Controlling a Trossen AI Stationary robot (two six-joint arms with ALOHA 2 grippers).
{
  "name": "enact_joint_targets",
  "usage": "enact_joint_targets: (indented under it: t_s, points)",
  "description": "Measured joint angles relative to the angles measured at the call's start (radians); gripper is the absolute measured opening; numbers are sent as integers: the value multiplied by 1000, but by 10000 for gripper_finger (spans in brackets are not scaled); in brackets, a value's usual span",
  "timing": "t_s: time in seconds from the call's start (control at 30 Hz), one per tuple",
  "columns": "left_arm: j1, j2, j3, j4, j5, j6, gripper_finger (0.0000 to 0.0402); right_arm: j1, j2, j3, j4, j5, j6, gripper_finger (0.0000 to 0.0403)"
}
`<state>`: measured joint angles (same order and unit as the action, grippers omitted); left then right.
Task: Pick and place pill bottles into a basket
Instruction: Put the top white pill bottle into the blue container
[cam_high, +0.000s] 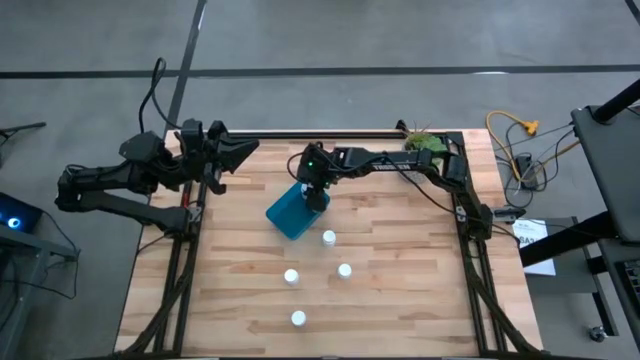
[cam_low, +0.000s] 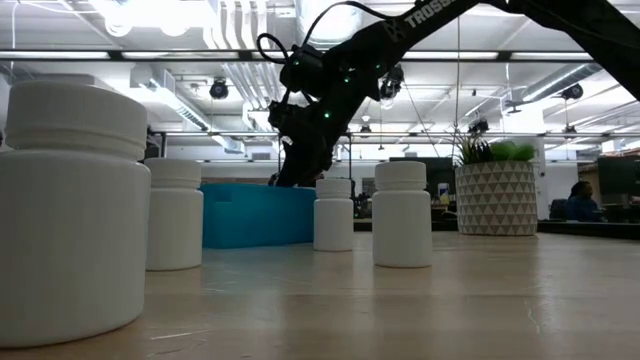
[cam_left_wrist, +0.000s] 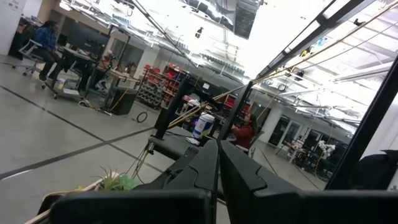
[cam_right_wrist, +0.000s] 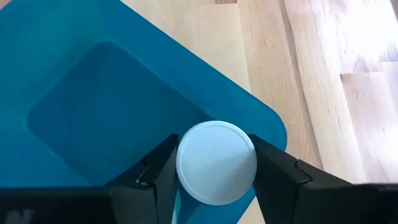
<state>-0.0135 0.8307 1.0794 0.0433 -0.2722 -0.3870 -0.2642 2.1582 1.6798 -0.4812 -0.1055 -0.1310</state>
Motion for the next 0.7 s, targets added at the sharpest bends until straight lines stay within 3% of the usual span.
enact_joint_targets:
  t_s: [0.7]
  points:
    - [0, -2, 0, 0, 5, 0, 0, -2, 0, 0, 2, -7, 41, 189]
